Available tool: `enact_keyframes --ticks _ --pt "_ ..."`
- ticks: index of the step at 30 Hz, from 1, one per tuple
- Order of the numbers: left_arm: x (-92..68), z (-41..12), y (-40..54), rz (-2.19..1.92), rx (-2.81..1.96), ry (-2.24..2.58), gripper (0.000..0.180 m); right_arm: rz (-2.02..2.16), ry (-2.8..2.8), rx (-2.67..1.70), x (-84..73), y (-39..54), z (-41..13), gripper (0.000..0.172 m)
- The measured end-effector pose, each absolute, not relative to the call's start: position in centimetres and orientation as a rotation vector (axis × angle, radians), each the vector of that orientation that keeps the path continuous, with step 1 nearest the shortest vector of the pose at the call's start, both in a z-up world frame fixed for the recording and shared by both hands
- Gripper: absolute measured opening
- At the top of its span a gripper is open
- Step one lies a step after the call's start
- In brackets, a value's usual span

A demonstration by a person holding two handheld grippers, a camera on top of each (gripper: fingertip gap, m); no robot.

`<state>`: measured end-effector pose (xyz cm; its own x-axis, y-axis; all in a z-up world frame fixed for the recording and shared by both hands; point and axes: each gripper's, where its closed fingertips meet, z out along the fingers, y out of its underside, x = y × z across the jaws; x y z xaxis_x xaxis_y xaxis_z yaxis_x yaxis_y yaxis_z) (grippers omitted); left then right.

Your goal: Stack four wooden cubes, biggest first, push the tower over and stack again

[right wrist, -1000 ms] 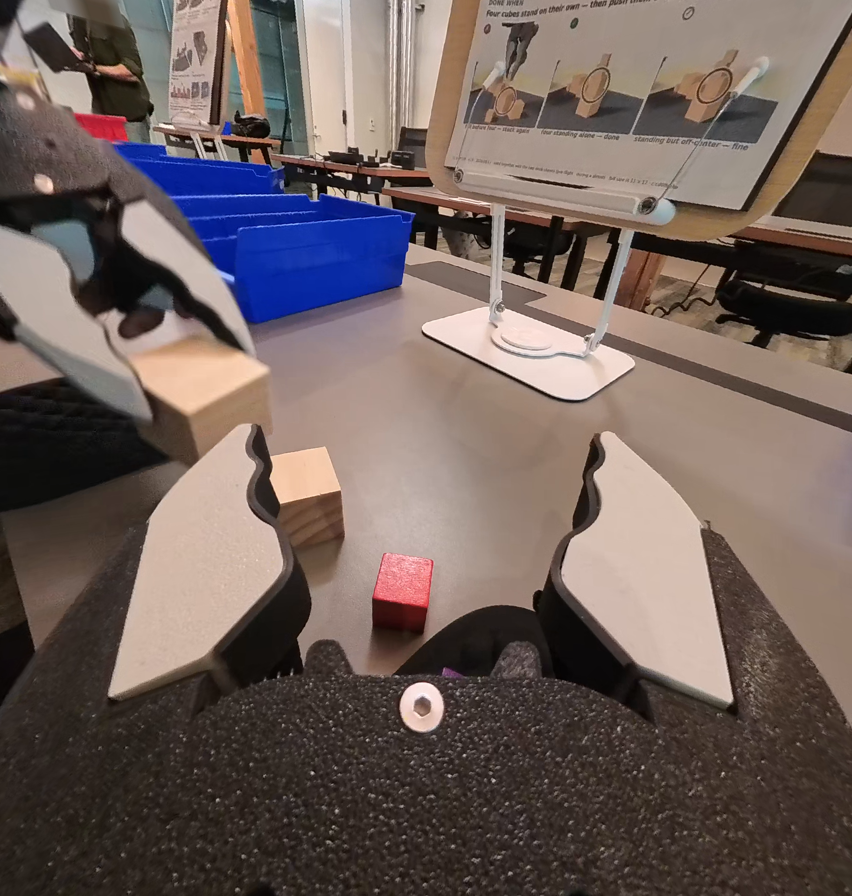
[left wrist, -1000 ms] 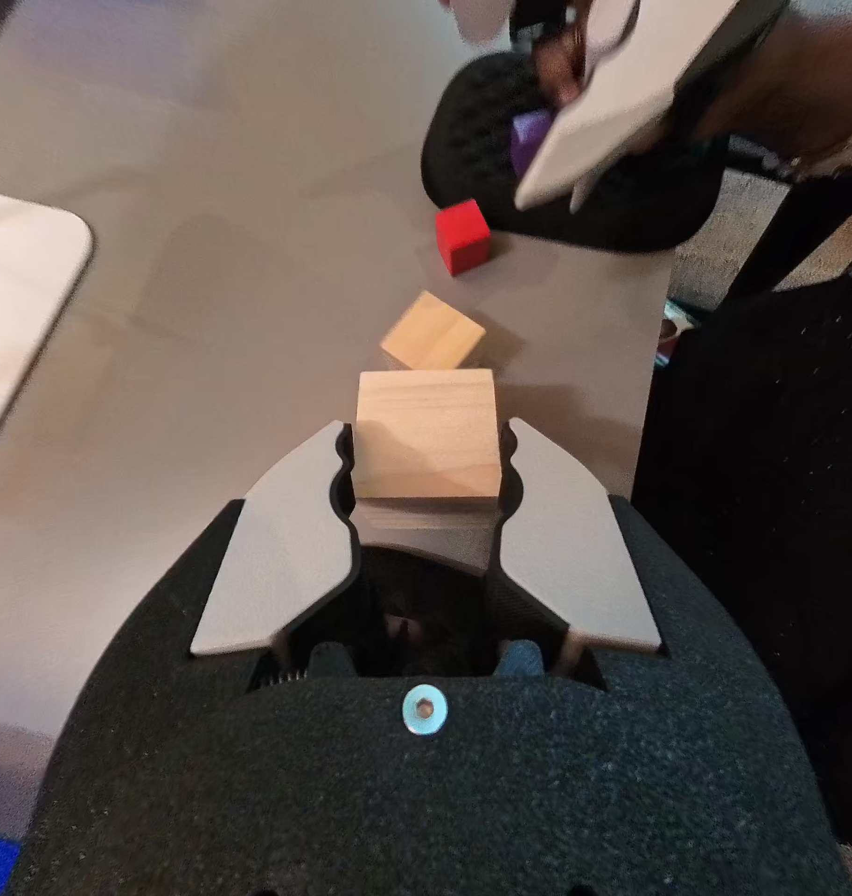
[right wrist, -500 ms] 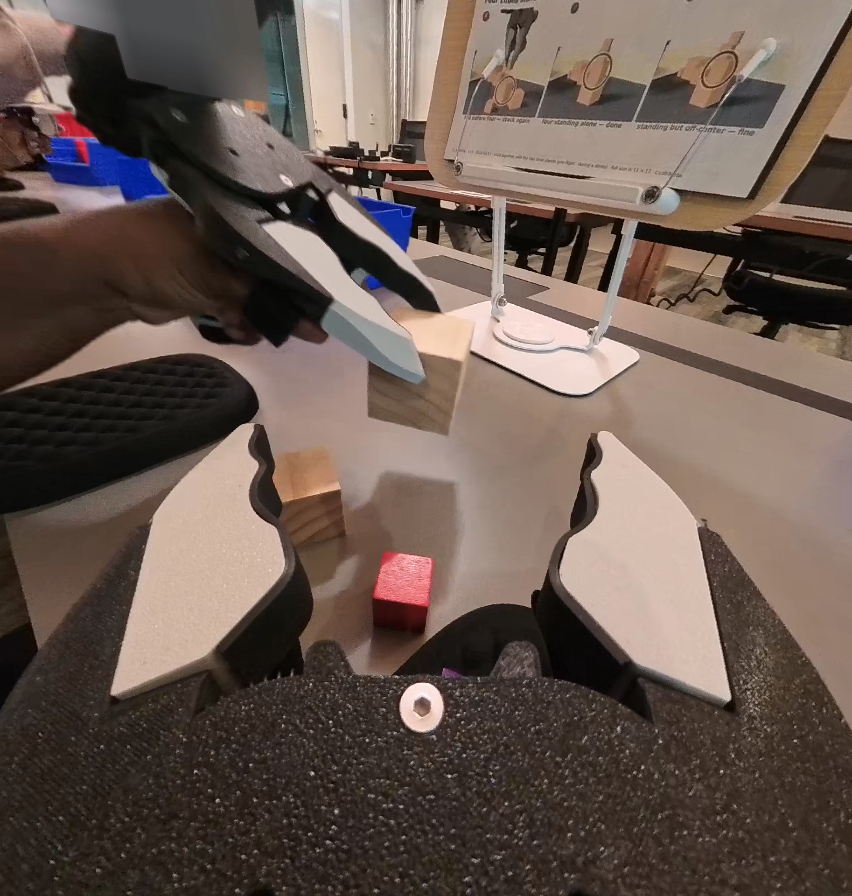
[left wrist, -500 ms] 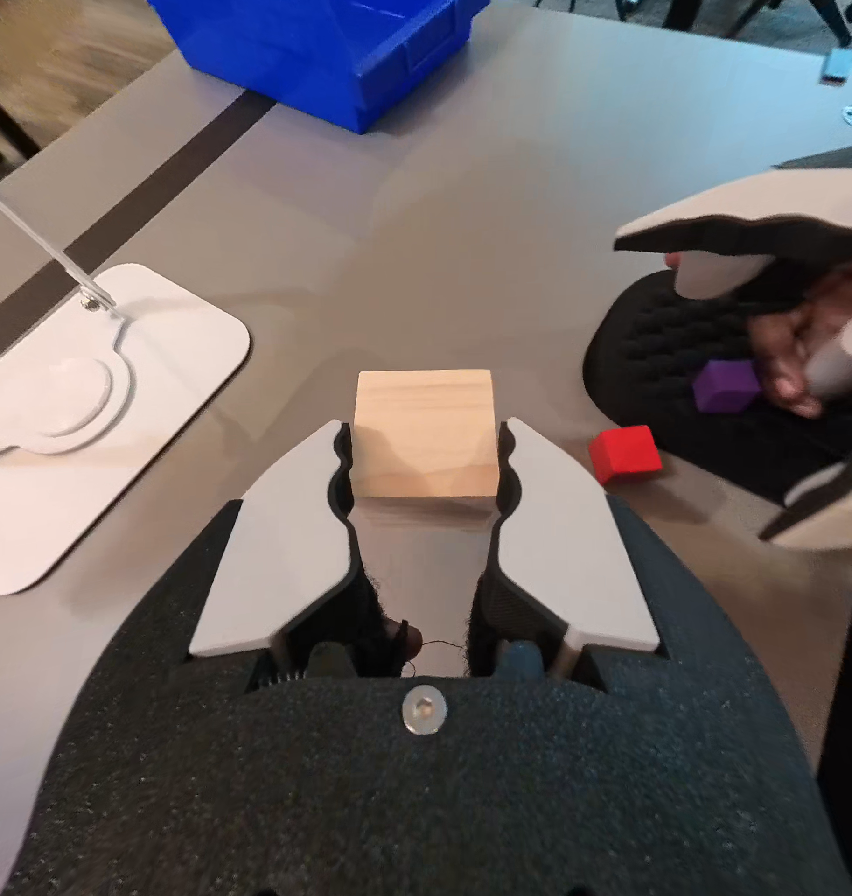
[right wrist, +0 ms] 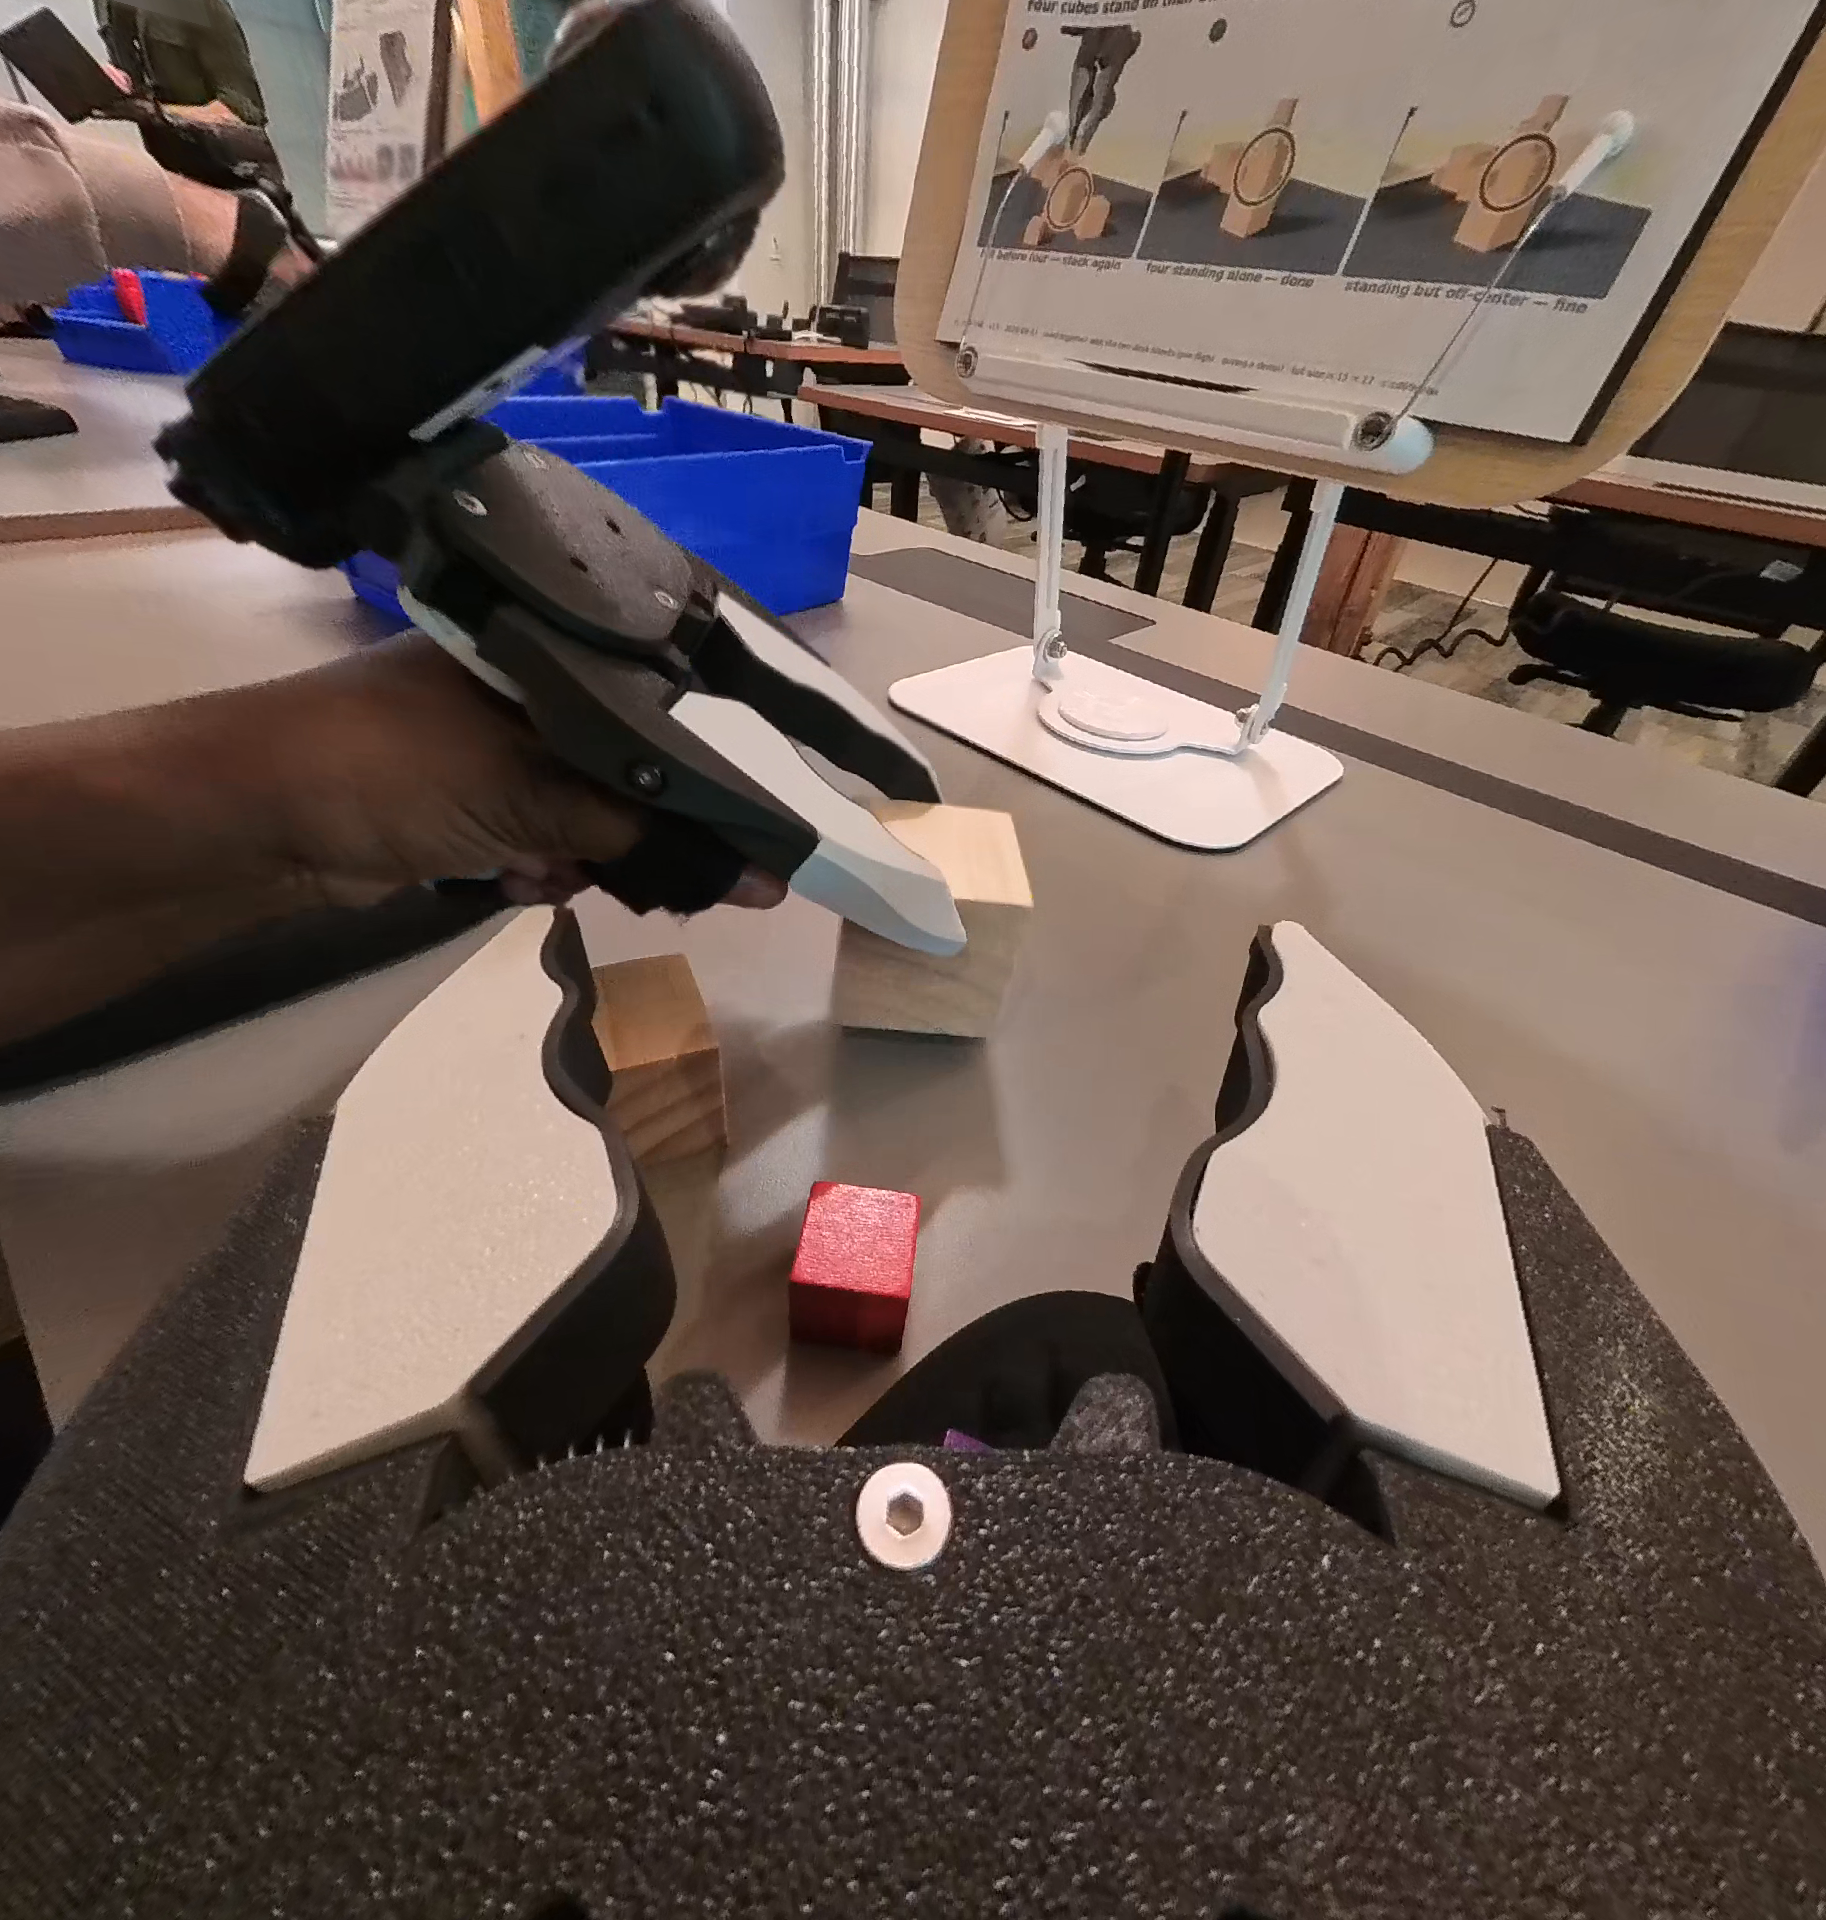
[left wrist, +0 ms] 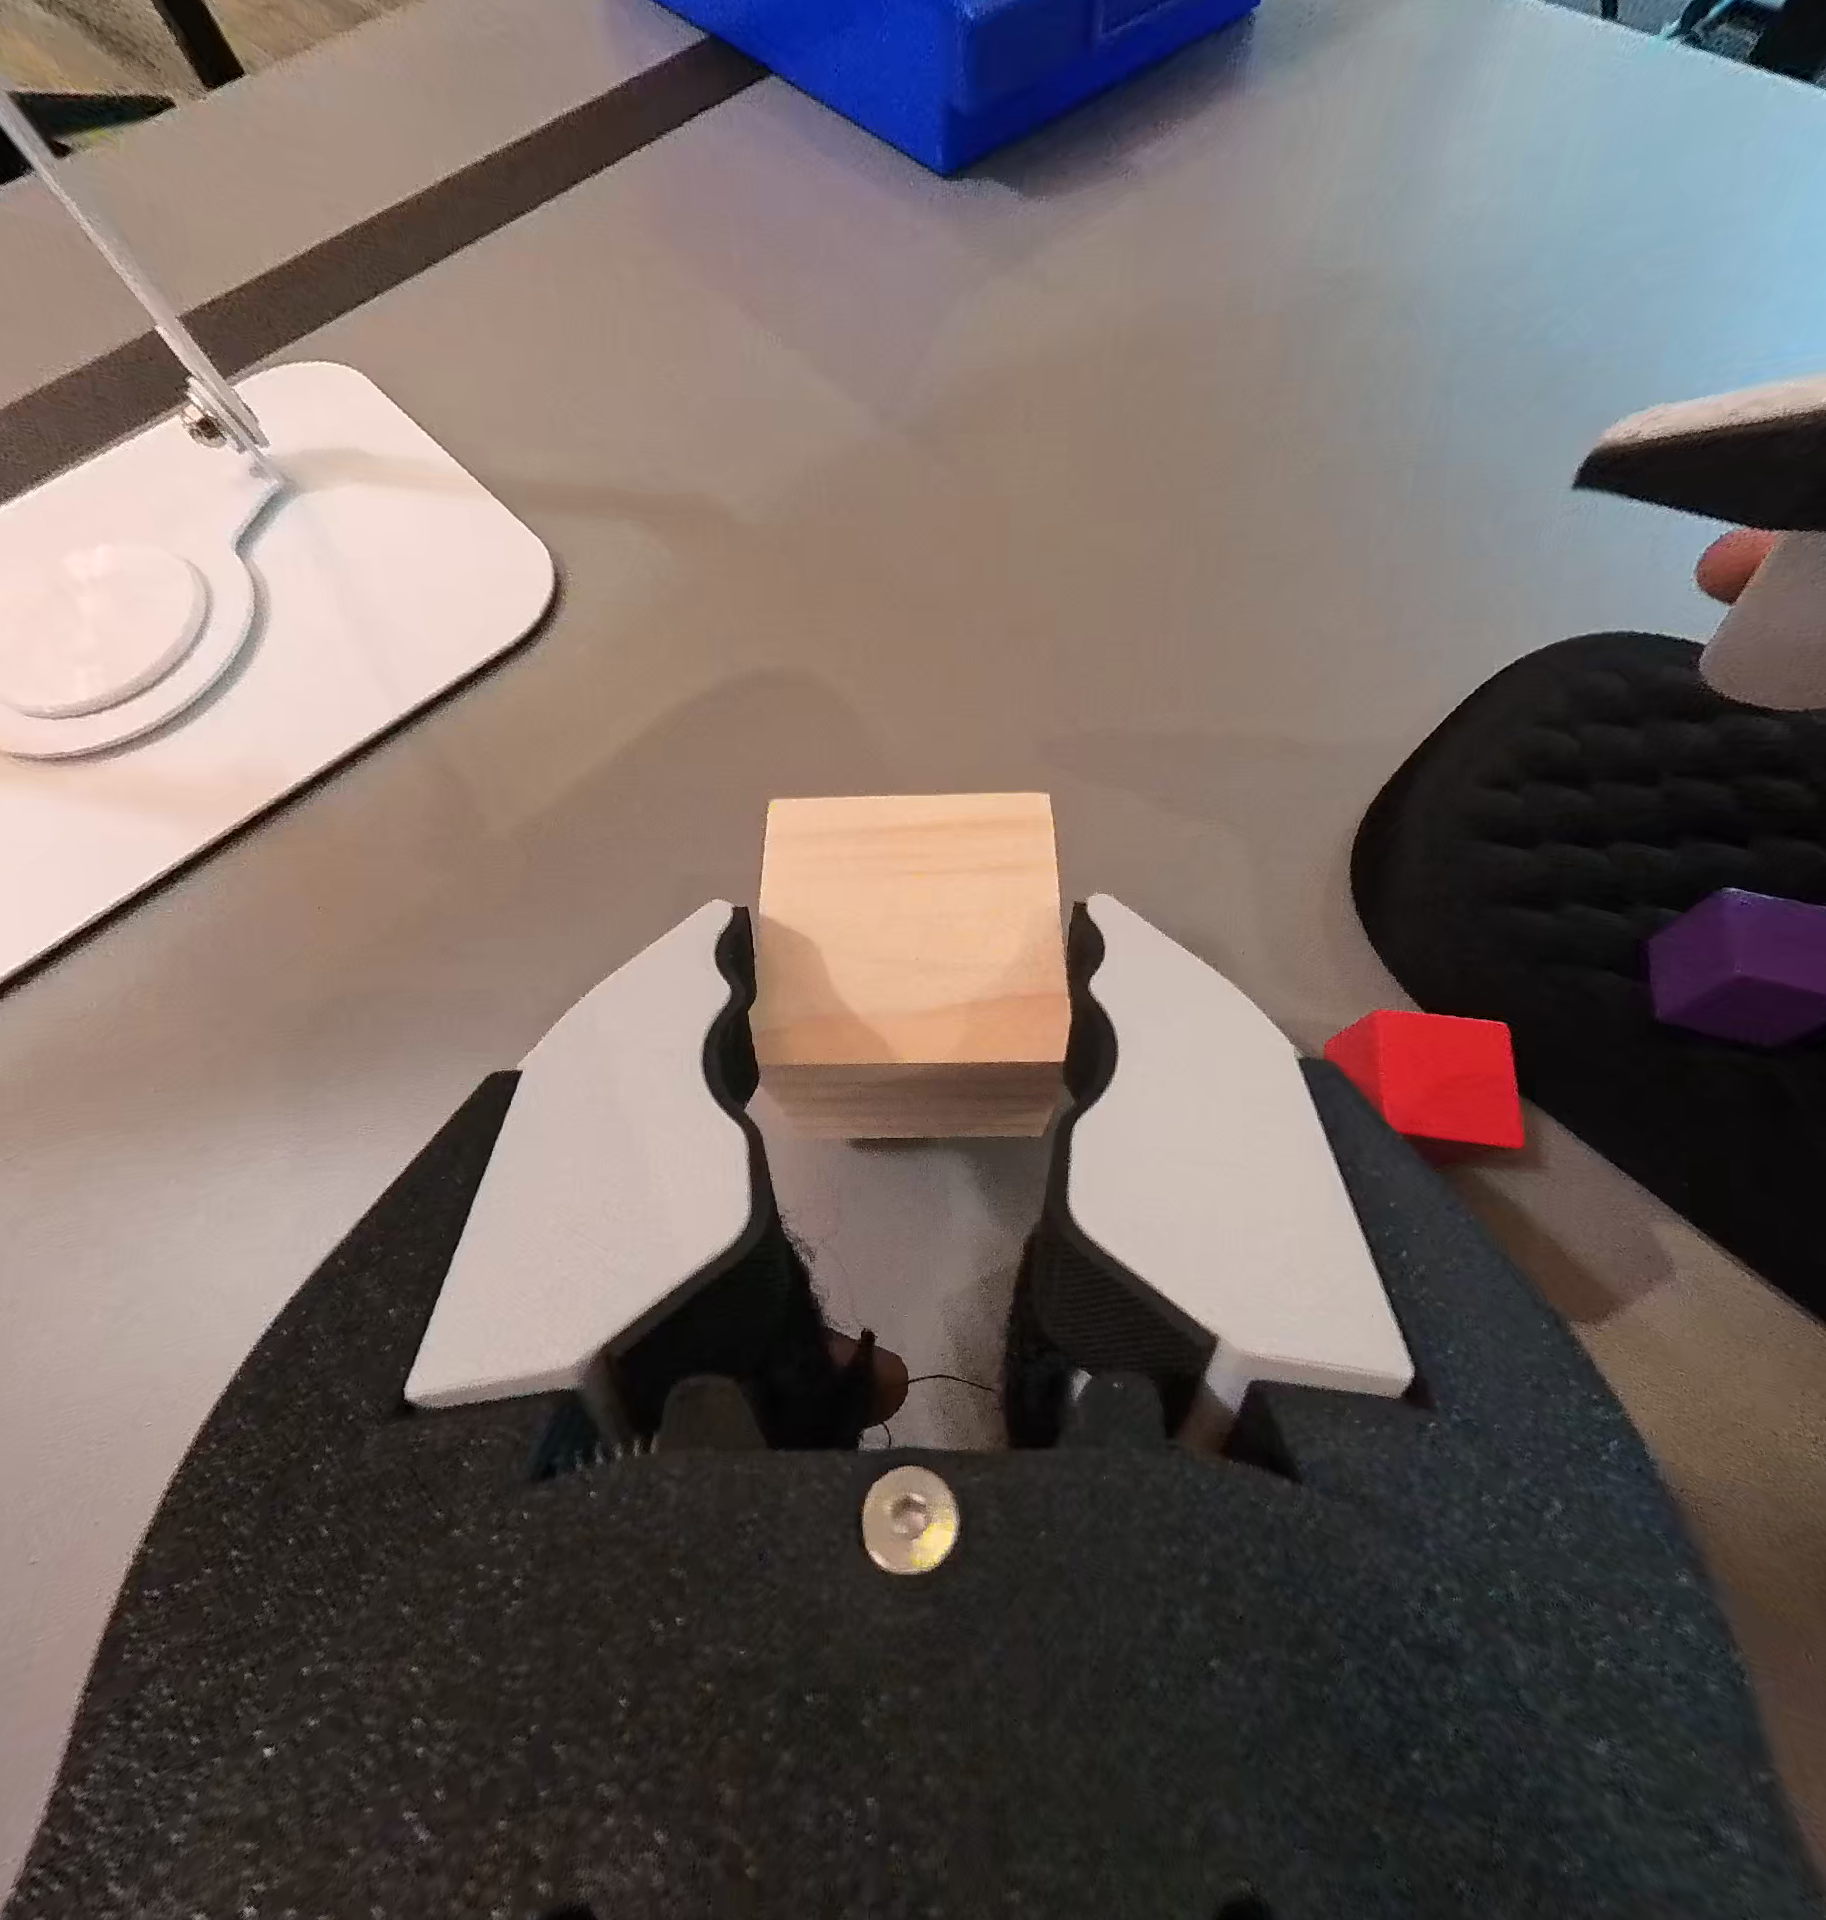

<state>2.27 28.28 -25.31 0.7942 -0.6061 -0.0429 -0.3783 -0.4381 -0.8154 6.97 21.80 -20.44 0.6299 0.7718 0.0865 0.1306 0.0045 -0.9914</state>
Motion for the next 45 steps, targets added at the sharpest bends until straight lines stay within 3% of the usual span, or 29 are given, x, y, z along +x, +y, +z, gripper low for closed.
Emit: enact_keyframes --ticks 19,26,30,34,38,45 --pt "3.4 -26.2 27.7 -0.349 -2.079 0.677 0.058 0.598 -0.784 -1.514 7.0 21.9 -20.5 0.115" --pt "3.3 -24.3 26.6 -0.554 -2.066 0.665 0.069 0.601 -0.782 -1.515 7.0 21.9 -20.5 0.115" --pt "1.8 -21.7 24.3 -0.681 -1.983 0.937 0.065 0.618 -0.774 -1.511 7.1 21.9 -20.3 0.115" --pt "0.0 -20.9 21.1 -0.661 -1.843 1.417 0.072 0.623 -0.776 -1.511 7.1 21.9 -20.3 0.115" --pt "-0.5 -23.2 18.6 -0.552 -1.734 1.843 0.075 0.621 -0.783 -1.513 7.0 21.9 -20.4 0.114" --pt "1.2 -27.0 17.2 -0.562 -1.701 2.136 0.071 0.633 -0.778 -1.517 7.1 21.9 -20.4 0.114"
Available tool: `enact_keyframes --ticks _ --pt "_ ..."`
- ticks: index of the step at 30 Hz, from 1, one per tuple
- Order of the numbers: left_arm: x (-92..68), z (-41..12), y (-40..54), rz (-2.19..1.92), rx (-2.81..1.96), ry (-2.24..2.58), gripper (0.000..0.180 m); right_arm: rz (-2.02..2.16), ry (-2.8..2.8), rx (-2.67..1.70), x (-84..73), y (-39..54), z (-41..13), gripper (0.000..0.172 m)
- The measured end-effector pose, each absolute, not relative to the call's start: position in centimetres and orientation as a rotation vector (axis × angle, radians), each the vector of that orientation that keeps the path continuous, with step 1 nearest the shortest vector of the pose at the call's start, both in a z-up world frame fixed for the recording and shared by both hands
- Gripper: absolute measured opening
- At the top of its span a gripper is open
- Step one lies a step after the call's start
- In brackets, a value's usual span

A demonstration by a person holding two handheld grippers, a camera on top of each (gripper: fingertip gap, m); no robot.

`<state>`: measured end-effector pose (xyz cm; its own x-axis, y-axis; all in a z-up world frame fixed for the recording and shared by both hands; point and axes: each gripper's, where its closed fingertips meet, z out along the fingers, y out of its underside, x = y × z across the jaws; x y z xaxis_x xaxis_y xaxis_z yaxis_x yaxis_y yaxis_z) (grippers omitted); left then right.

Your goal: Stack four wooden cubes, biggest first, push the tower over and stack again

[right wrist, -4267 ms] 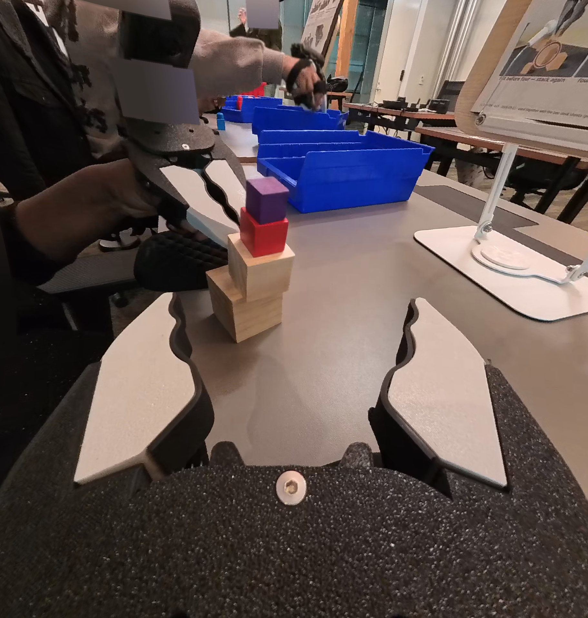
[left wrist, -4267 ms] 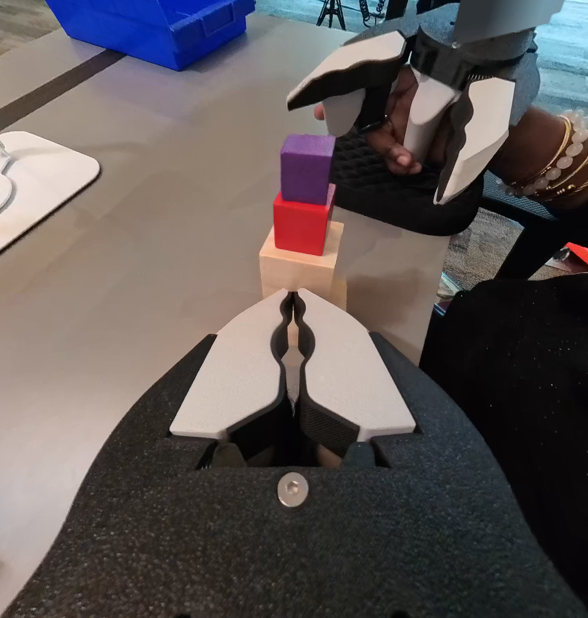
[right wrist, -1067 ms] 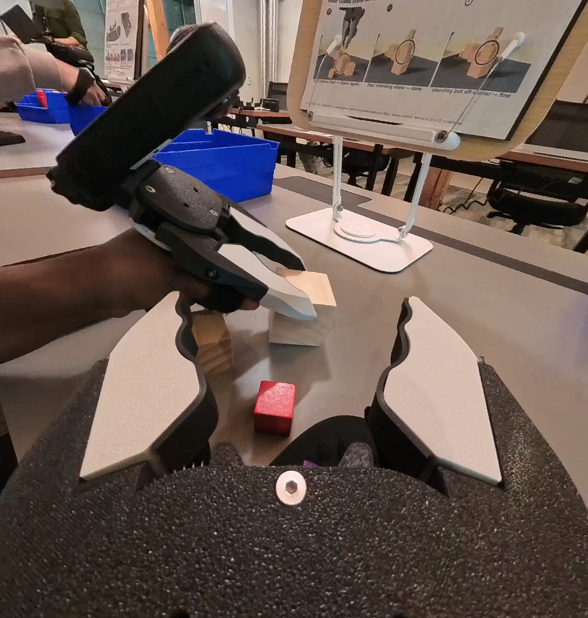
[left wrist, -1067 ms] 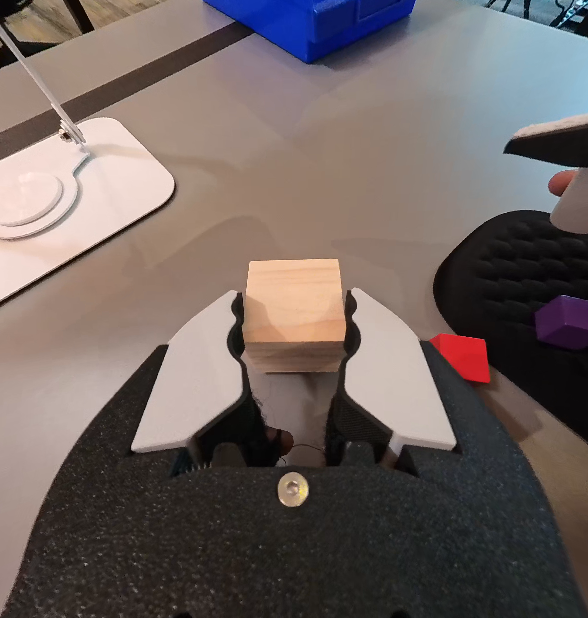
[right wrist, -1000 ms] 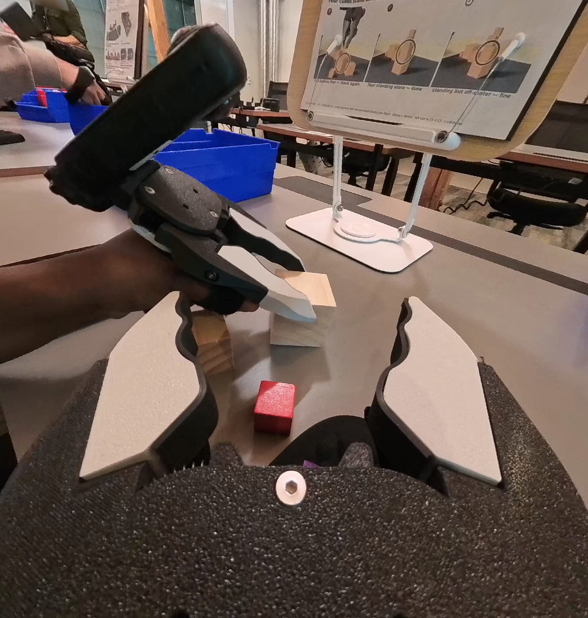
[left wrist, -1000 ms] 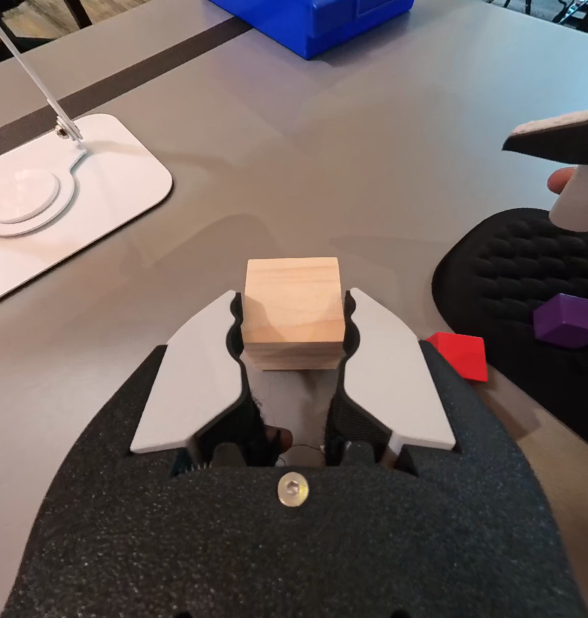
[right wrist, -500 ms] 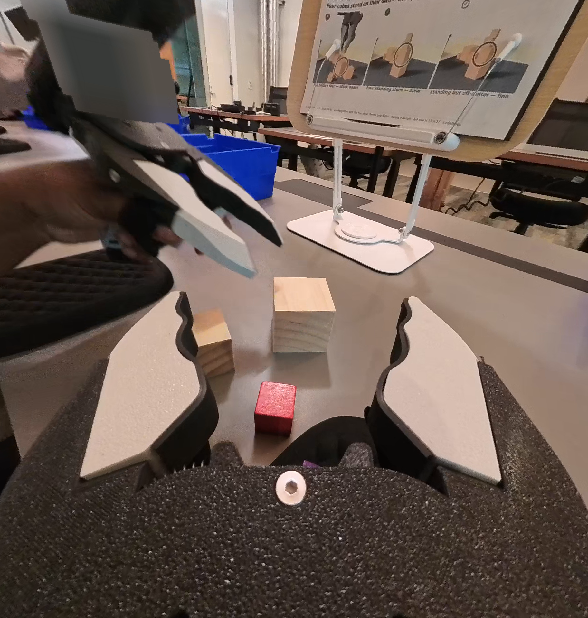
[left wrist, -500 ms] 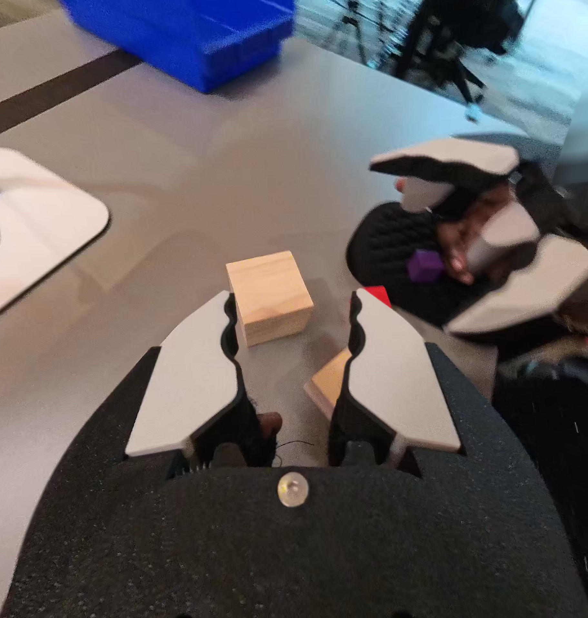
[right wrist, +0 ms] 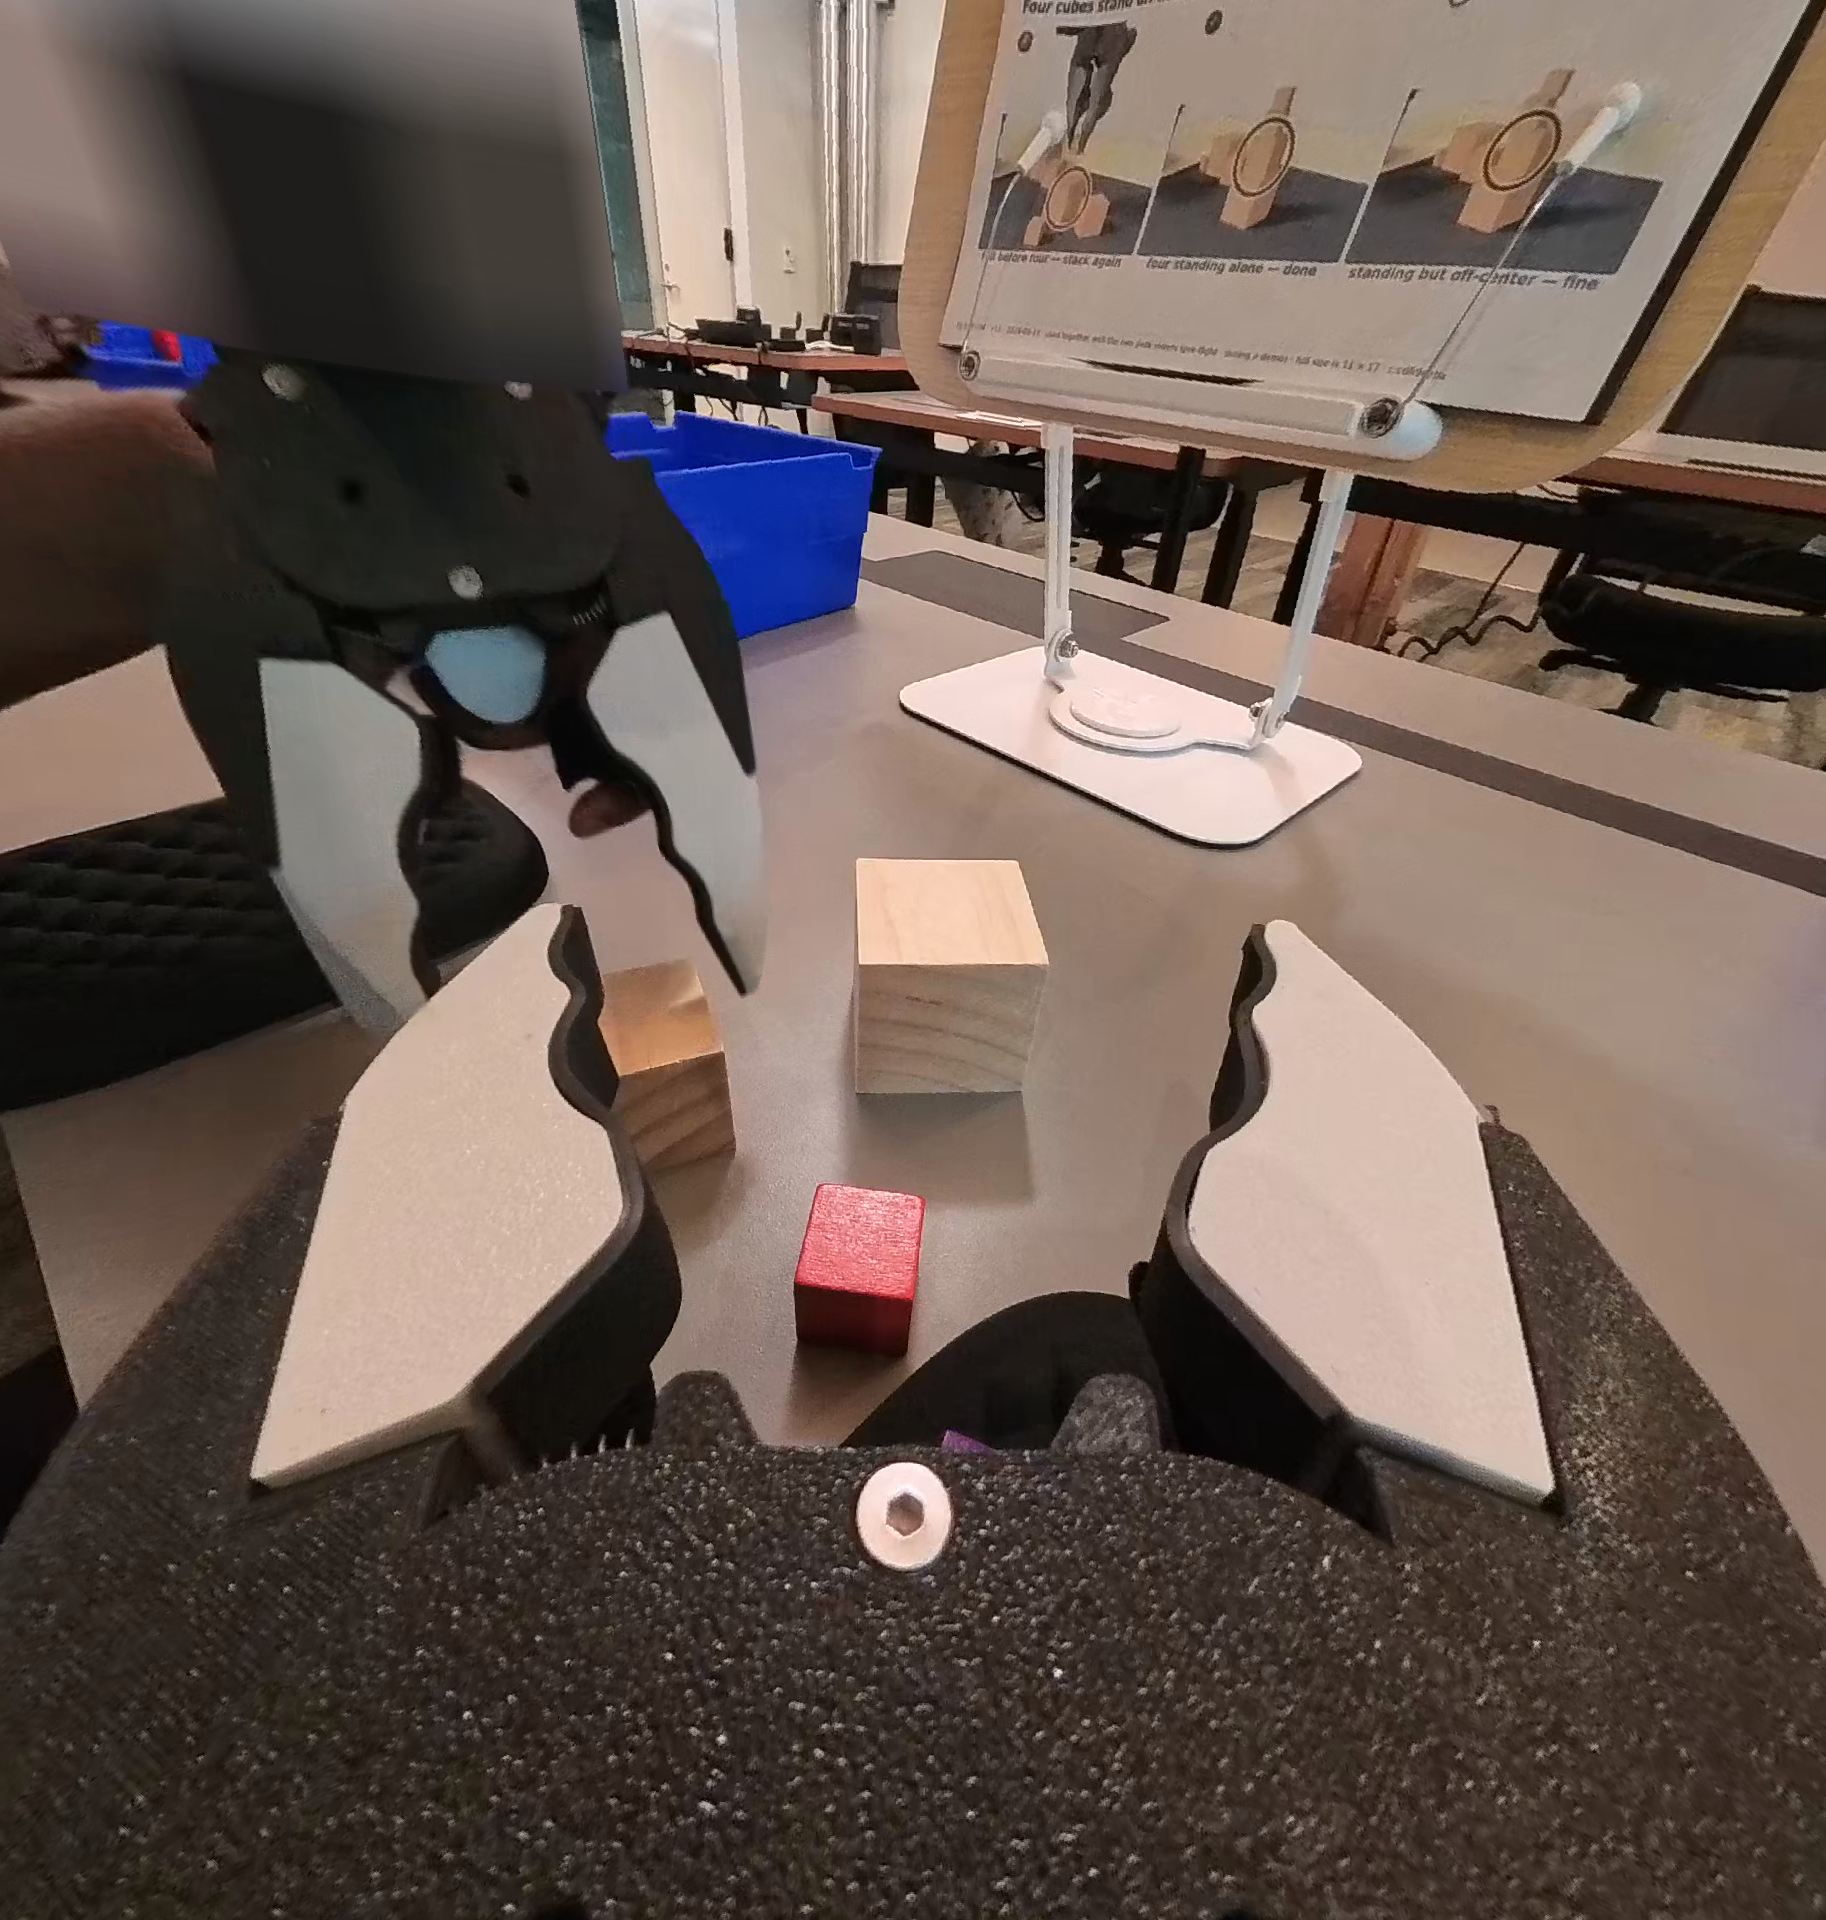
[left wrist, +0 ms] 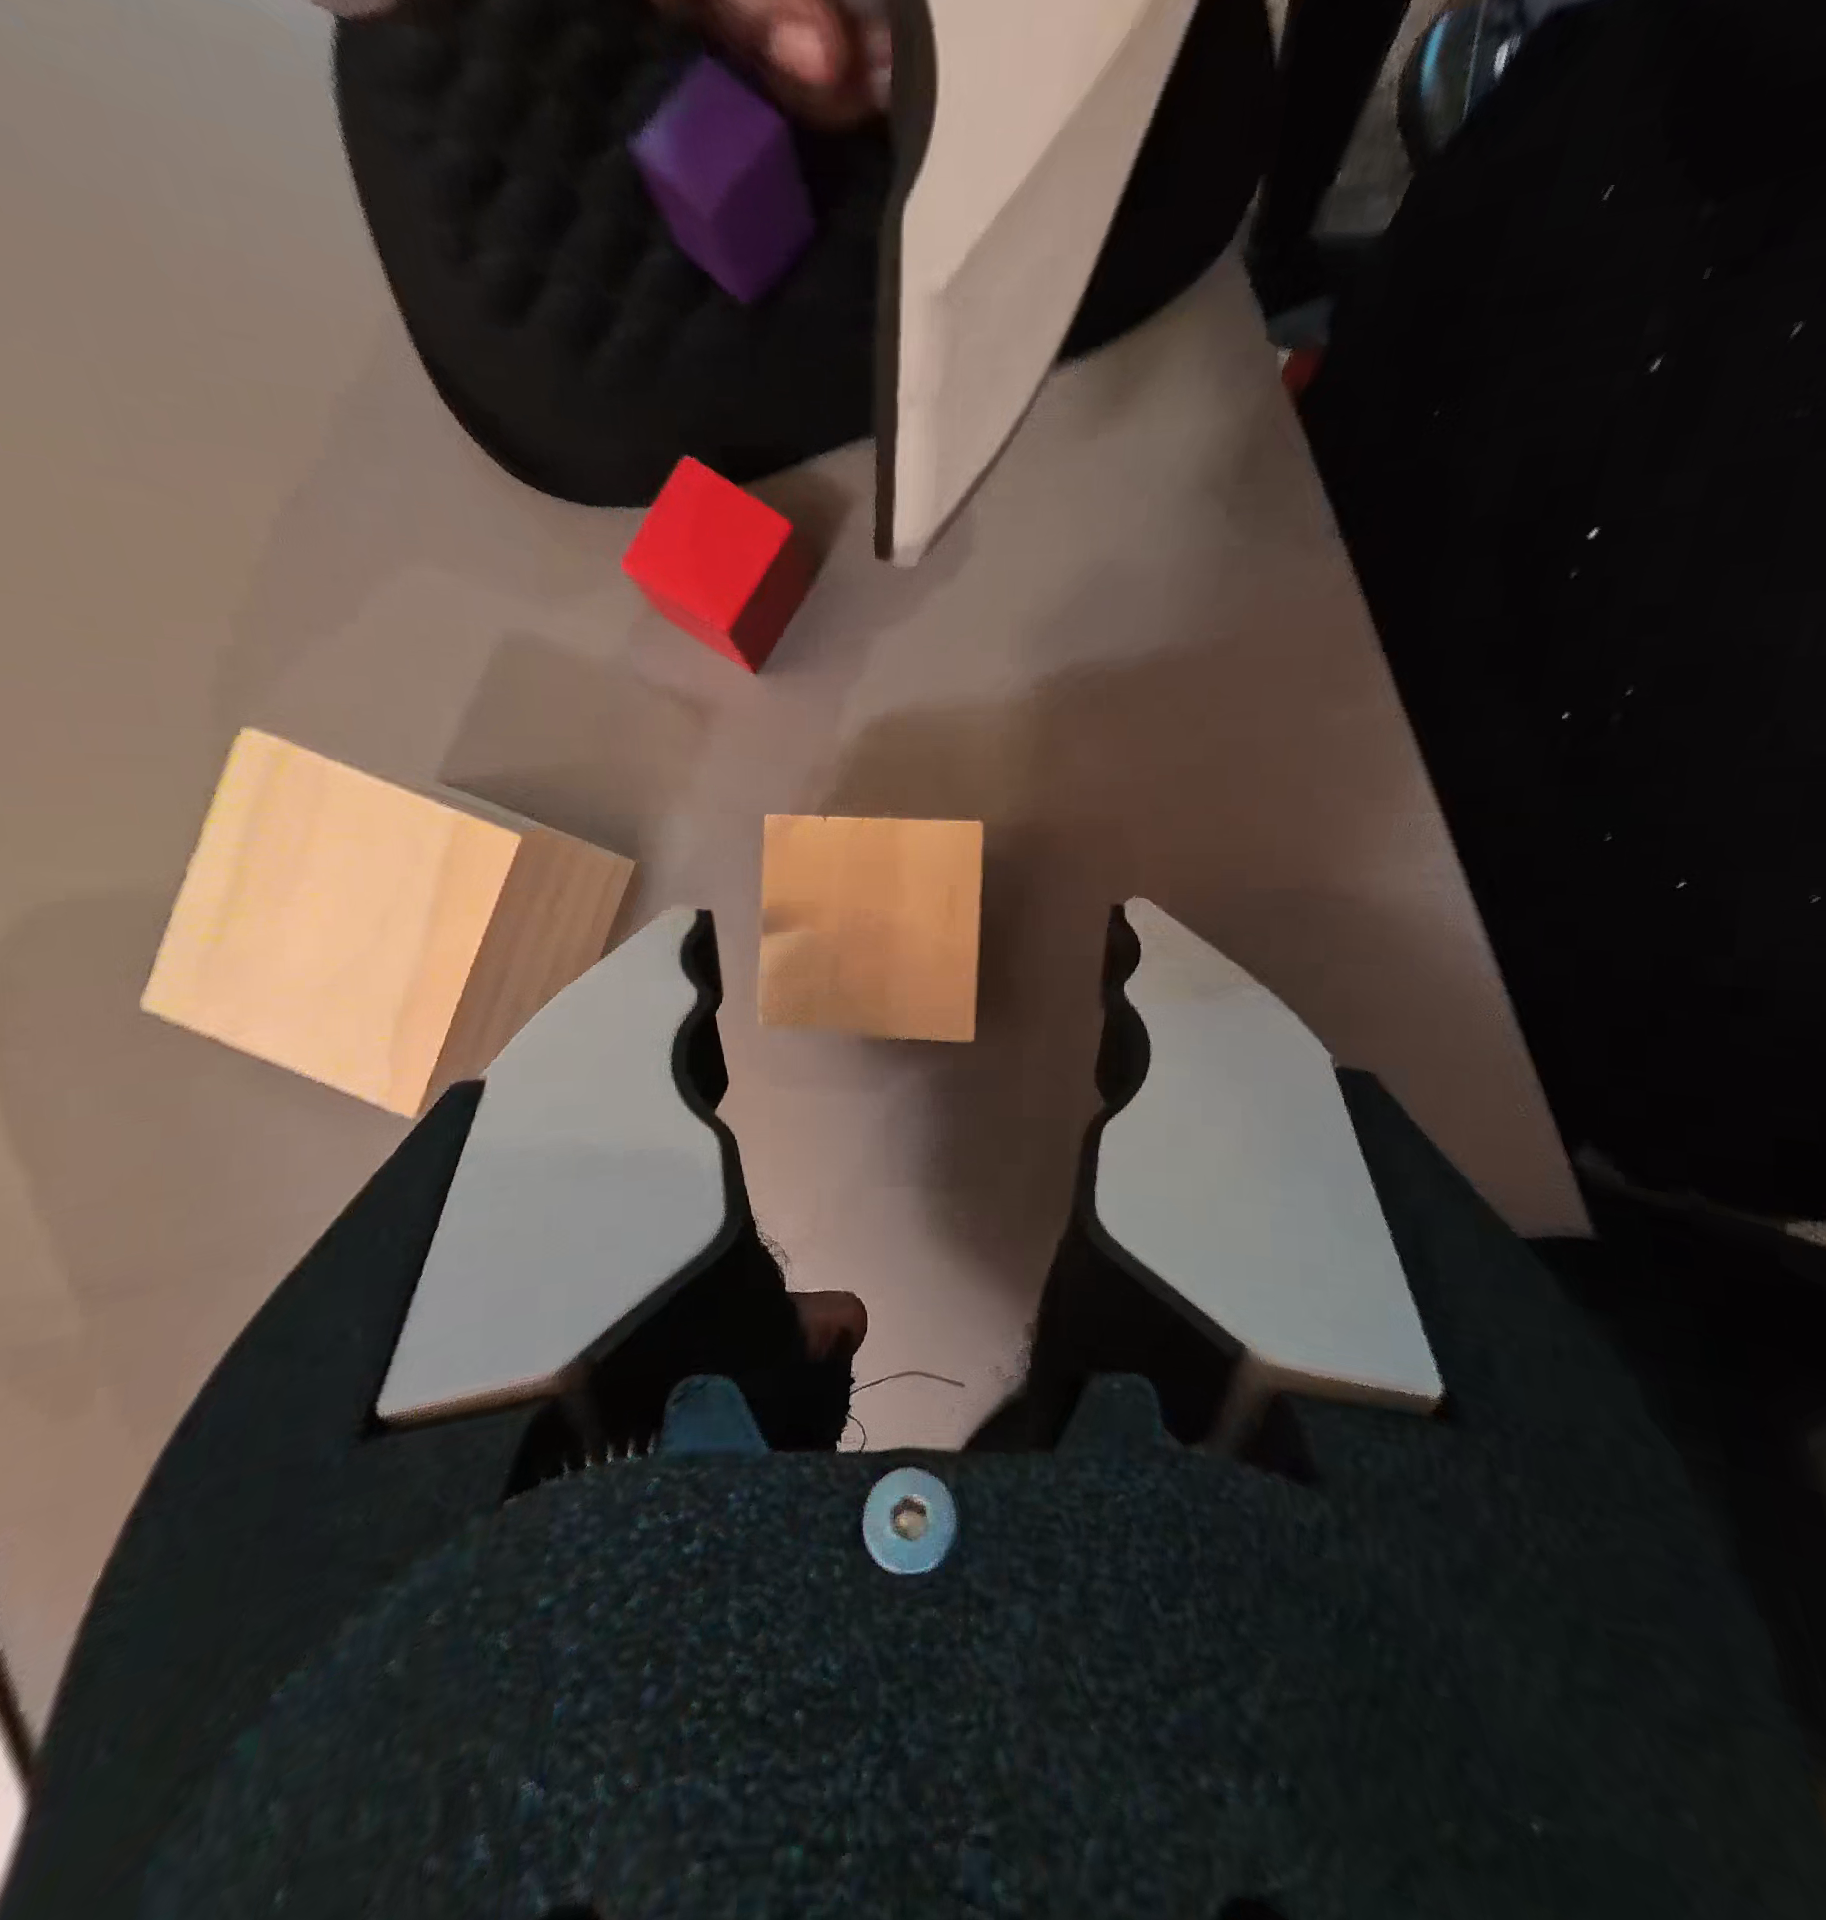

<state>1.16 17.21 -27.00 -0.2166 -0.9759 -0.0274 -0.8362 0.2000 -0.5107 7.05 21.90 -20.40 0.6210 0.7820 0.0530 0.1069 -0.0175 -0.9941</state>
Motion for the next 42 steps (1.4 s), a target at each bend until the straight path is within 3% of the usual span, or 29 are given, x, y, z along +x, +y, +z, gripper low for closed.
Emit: enact_keyframes --ticks 3,6,12,24,42 --pt "1.2 -28.2 17.1 -0.551 -1.682 2.206 0.069 0.641 -0.774 -1.520 7.1 21.9 -20.4 0.114" --pt "1.3 -28.6 17.3 -0.551 -1.651 2.228 0.045 0.654 -0.766 -1.524 7.1 22.0 -20.4 0.113" --pt "1.6 -27.0 18.1 -0.551 -1.721 2.097 0.045 0.664 -0.762 -1.522 7.2 22.0 -20.3 0.112" --pt "0.9 -18.7 24.6 -0.488 -1.986 1.346 0.045 0.657 -0.764 -1.532 7.1 22.1 -20.4 0.110" --pt "2.6 -20.3 28.4 -0.375 -2.272 1.028 0.045 0.650 -0.738 -1.550 7.4 22.4 -20.5 0.106"
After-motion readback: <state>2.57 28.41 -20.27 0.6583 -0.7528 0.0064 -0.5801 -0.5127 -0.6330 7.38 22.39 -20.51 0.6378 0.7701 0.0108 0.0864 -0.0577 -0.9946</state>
